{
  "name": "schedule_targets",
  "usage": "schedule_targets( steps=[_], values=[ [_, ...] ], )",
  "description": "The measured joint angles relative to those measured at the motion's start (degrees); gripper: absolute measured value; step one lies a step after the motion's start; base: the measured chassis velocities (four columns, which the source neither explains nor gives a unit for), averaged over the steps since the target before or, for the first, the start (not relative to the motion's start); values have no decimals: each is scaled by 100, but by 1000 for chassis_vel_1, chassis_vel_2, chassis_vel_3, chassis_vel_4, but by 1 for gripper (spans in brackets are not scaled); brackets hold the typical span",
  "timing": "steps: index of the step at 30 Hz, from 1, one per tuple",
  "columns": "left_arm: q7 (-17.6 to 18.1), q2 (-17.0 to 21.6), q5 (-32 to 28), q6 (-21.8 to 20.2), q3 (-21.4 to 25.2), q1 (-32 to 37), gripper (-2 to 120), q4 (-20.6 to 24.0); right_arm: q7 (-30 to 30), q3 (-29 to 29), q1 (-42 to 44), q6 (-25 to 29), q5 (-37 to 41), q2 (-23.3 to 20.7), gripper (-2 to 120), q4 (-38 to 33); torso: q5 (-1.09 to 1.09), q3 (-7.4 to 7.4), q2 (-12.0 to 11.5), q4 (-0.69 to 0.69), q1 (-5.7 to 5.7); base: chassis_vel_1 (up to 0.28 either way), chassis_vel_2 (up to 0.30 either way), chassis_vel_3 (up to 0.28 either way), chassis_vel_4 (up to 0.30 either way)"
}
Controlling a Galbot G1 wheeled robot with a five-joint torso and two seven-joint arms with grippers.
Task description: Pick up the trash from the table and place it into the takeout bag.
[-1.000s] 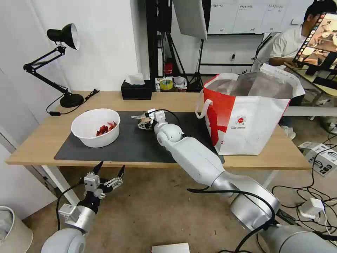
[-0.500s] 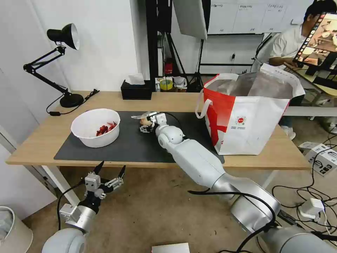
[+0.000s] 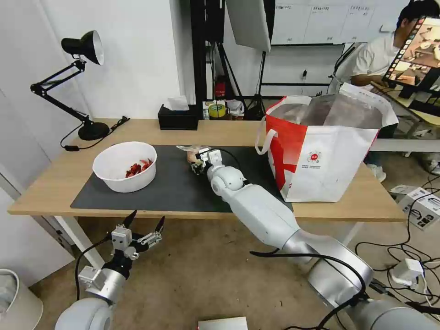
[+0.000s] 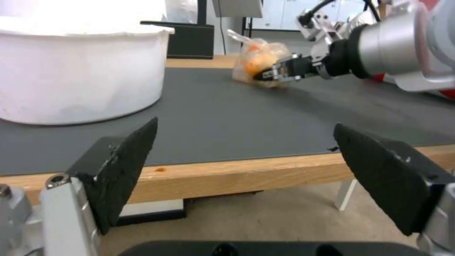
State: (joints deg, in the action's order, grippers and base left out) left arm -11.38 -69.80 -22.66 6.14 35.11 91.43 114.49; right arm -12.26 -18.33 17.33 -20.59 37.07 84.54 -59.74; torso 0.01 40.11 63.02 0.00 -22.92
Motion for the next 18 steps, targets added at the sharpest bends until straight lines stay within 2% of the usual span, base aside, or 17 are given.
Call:
schedule_targets(
  steps=[2,5,6,9,10,12,13,18],
  values=[
    [1,-1,1,0,0,8,100,5,-12,26,48,97,-60,-62,19,-98,0,0,0,1,0,0,0,0,0],
    [3,-5,3,0,26,49,100,43,-180,145,247,619,-581,-329,8,-568,1,0,0,0,0,0,0,0,0],
    [3,-5,3,0,26,49,100,43,-180,145,247,619,-581,-329,8,-568,1,0,0,0,0,0,0,0,0],
    [11,-18,3,0,69,100,100,75,-411,319,493,1119,-1096,-605,6,-1168,1,0,0,1,0,0,0,0,0],
    [11,-18,3,0,69,100,100,75,-411,319,493,1119,-1096,-605,6,-1168,1,0,0,1,0,0,0,0,0],
    [15,-47,13,1,89,141,100,97,-503,407,661,1234,-1192,-837,6,-1715,1,0,0,1,0,0,0,0,0],
    [15,-47,13,1,89,141,100,97,-503,407,661,1234,-1192,-837,6,-1715,1,0,0,1,0,0,0,0,0],
    [16,-168,78,6,135,246,100,162,-632,502,830,1249,-1179,-1285,6,-2720,1,0,0,1,1,0,0,0,0]
  ],
)
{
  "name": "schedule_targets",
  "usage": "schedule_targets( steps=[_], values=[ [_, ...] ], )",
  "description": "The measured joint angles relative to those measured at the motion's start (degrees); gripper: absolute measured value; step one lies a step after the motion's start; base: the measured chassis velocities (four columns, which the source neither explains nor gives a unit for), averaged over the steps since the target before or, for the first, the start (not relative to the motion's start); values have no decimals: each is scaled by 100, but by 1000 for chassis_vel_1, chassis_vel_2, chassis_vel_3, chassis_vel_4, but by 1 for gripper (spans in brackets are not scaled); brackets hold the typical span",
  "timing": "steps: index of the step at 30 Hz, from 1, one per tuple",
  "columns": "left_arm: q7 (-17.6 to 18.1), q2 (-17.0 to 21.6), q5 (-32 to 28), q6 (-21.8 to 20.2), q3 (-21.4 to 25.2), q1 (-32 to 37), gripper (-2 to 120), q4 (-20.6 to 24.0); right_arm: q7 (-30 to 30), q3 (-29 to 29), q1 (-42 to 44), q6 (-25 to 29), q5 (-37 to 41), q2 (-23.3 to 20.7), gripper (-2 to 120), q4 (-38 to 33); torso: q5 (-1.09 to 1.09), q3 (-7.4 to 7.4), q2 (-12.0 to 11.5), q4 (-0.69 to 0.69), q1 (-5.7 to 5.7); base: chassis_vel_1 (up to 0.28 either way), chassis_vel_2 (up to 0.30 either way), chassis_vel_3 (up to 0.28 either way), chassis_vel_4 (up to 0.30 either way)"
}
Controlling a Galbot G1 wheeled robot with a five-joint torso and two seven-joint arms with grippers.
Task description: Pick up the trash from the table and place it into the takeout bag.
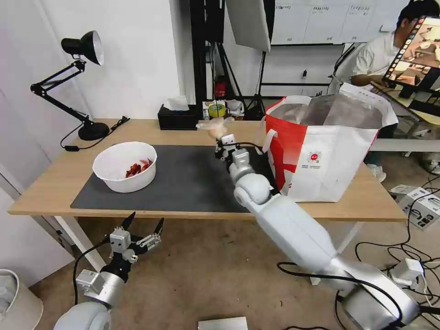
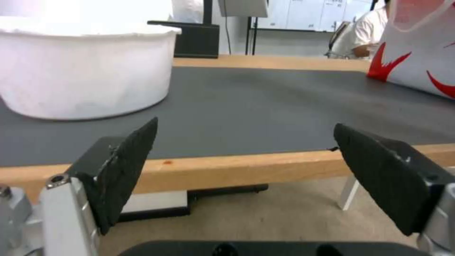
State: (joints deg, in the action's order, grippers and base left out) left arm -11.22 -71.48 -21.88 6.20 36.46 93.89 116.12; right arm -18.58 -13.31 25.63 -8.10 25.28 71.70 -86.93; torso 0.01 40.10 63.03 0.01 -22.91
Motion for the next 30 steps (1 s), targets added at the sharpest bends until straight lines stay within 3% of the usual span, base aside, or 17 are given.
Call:
schedule_targets(
  steps=[6,13,30],
  values=[
    [2,-131,71,18,48,116,100,81,-125,320,78,-8,19,-379,6,-818,0,0,0,-1,0,0,0,0,0],
    [3,-181,125,28,22,153,100,105,-280,1131,416,-220,419,-920,5,-1661,1,0,0,0,1,0,0,0,0],
    [-10,-279,190,7,-130,35,100,65,-359,2122,510,-500,988,-1882,5,-1256,1,0,0,0,-1,0,0,0,0]
  ],
)
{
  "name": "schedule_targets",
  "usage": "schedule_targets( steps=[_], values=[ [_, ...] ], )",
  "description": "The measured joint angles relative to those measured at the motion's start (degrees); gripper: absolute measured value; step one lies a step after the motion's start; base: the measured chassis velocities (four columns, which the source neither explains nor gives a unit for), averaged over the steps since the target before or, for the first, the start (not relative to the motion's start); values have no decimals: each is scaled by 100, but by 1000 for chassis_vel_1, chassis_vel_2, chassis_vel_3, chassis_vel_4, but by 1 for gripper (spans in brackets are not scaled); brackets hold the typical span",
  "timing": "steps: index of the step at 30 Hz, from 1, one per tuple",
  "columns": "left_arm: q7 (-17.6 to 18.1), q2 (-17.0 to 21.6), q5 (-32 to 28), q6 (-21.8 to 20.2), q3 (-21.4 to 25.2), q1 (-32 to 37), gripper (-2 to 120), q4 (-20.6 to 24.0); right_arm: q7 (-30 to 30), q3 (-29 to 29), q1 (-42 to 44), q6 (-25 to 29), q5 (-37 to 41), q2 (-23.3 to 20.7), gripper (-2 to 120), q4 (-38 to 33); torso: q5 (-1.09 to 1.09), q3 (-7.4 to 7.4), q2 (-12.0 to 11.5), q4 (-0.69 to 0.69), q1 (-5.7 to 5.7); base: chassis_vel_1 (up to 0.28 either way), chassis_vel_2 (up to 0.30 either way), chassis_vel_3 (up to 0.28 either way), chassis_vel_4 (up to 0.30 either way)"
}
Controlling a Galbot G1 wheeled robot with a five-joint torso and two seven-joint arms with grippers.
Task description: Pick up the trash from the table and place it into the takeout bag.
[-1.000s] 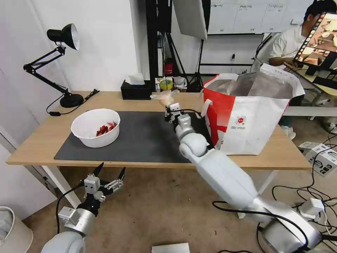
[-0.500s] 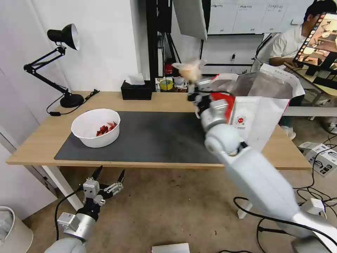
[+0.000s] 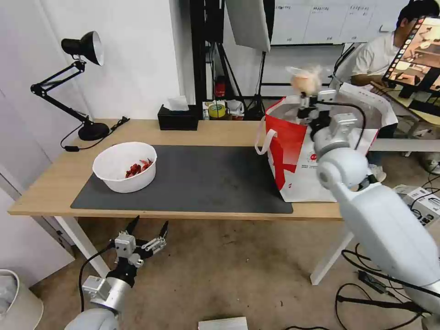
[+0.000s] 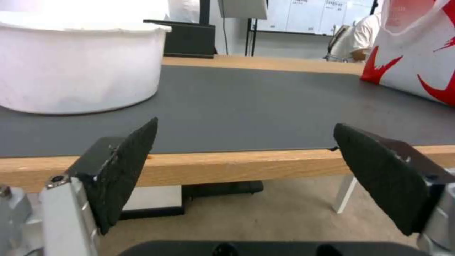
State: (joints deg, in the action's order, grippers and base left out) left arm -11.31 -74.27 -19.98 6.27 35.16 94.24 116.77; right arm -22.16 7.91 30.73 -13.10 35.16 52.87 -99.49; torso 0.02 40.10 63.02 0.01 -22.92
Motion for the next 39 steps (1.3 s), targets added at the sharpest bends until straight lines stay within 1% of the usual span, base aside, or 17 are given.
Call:
schedule_targets(
  steps=[3,5,6,9,10,13,14,16,17,18,19,22,23,26,27,29,39],
  values=[
    [-69,-1,0,-4,-13,12,100,-10,-135,42,94,-205,69,-106,5,-62,-1,0,0,0,0,0,0,0,0],
    [-91,-5,0,-6,-35,13,100,-29,-199,101,164,-368,86,-161,12,-140,-1,0,0,0,0,0,0,0,0],
    [-91,-5,0,-6,-35,13,100,-29,-199,101,164,-368,86,-161,12,-140,-1,0,0,0,0,0,0,0,0],
    [-96,-5,8,-16,-55,9,100,-55,-307,185,239,-527,96,-181,27,-319,-2,0,0,0,0,0,0,0,0],
    [-96,-5,8,-16,-55,9,100,-55,-307,185,239,-527,96,-181,27,-319,-2,0,0,0,0,0,0,0,0],
    [-97,-8,13,-23,-63,8,100,-55,-373,202,290,-628,158,-204,40,-470,-2,0,0,-1,1,0,0,0,0],
    [-97,-8,13,-23,-63,8,100,-55,-373,202,290,-628,158,-204,40,-470,-2,0,0,-1,1,0,0,0,0],
    [-105,-11,16,-27,-67,5,100,-55,-384,237,323,-650,174,-228,52,-484,-2,0,0,-1,0,0,0,0,0],
    [-105,-11,16,-27,-67,5,100,-55,-384,237,323,-650,174,-228,52,-484,-2,0,0,-1,0,0,0,0,0],
    [-112,-15,17,-28,-73,4,100,-55,-385,264,353,-651,174,-242,58,-484,-2,0,0,-1,0,0,0,0,0],
    [-112,-15,17,-28,-73,4,100,-55,-385,264,353,-651,174,-242,58,-484,-2,0,0,-1,0,0,0,0,0],
    [-119,-24,39,-29,-96,8,100,-55,-385,321,426,-651,173,-277,74,-486,-2,0,1,-1,0,0,0,0,0],
    [-119,-24,39,-29,-96,8,100,-55,-385,321,426,-651,173,-277,74,-486,-2,0,1,-1,0,0,0,0,0],
    [-119,-26,51,-29,-109,8,100,-55,-390,350,462,-651,172,-305,88,-487,-2,0,0,-1,0,0,0,0,0],
    [-119,-26,51,-29,-109,8,100,-55,-390,350,462,-651,172,-305,88,-487,-2,0,0,-1,0,0,0,0,0],
    [-119,-24,54,-30,-110,11,100,-50,-391,361,479,-649,172,-321,98,-487,-2,0,0,-1,1,0,0,0,0],
    [-116,32,50,-32,-98,4,100,-16,-384,335,424,-649,173,-329,100,-487,-2,0,0,-1,0,0,0,0,0]
  ],
)
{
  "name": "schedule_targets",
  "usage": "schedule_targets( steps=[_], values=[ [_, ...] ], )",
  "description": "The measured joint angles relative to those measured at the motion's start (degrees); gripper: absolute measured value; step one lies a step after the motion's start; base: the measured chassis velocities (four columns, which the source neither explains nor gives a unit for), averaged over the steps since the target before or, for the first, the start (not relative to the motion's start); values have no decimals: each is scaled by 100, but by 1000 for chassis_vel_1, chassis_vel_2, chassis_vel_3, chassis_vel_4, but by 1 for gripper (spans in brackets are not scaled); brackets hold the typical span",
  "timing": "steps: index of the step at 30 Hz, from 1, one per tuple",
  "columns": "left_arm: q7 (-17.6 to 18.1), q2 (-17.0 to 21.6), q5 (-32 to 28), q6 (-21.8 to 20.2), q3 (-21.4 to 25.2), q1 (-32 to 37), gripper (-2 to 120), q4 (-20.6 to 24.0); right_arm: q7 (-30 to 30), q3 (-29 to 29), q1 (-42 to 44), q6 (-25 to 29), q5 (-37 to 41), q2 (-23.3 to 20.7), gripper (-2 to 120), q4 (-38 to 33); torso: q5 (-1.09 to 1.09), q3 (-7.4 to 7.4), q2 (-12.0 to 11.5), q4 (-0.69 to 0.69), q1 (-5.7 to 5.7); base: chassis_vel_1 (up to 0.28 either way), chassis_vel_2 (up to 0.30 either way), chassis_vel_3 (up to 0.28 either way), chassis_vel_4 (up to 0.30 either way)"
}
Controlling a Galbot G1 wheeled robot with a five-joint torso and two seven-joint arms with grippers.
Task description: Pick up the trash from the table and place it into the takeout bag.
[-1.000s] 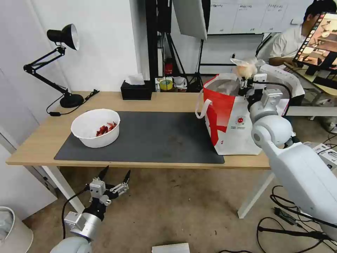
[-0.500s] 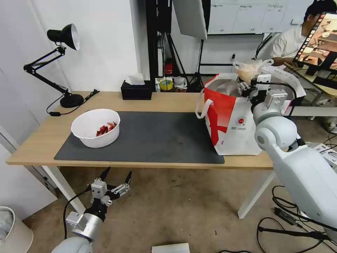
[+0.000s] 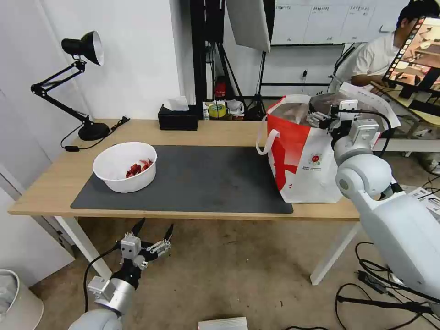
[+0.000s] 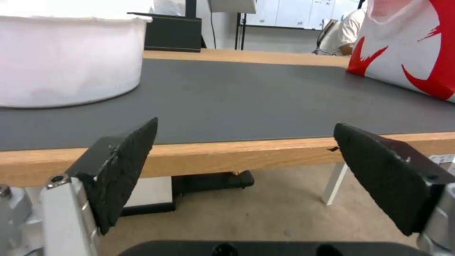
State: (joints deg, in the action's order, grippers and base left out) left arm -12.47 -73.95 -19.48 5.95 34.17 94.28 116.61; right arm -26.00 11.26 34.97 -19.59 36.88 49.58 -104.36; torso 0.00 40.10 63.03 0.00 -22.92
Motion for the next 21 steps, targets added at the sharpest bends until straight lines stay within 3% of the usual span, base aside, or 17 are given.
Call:
schedule_targets(
  steps=[5,16,21],
  values=[
    [0,22,-13,-2,18,1,100,14,70,-7,-21,11,37,-9,100,-5,0,0,0,0,0,0,0,0,0],
    [27,48,-48,-3,53,-7,100,12,1278,-108,386,292,734,-140,100,-874,-1,0,0,-1,0,0,0,0,0],
    [32,91,-125,-3,129,-26,100,13,1723,-338,965,453,768,-492,100,-1356,-1,0,0,1,0,0,0,0,0]
  ],
)
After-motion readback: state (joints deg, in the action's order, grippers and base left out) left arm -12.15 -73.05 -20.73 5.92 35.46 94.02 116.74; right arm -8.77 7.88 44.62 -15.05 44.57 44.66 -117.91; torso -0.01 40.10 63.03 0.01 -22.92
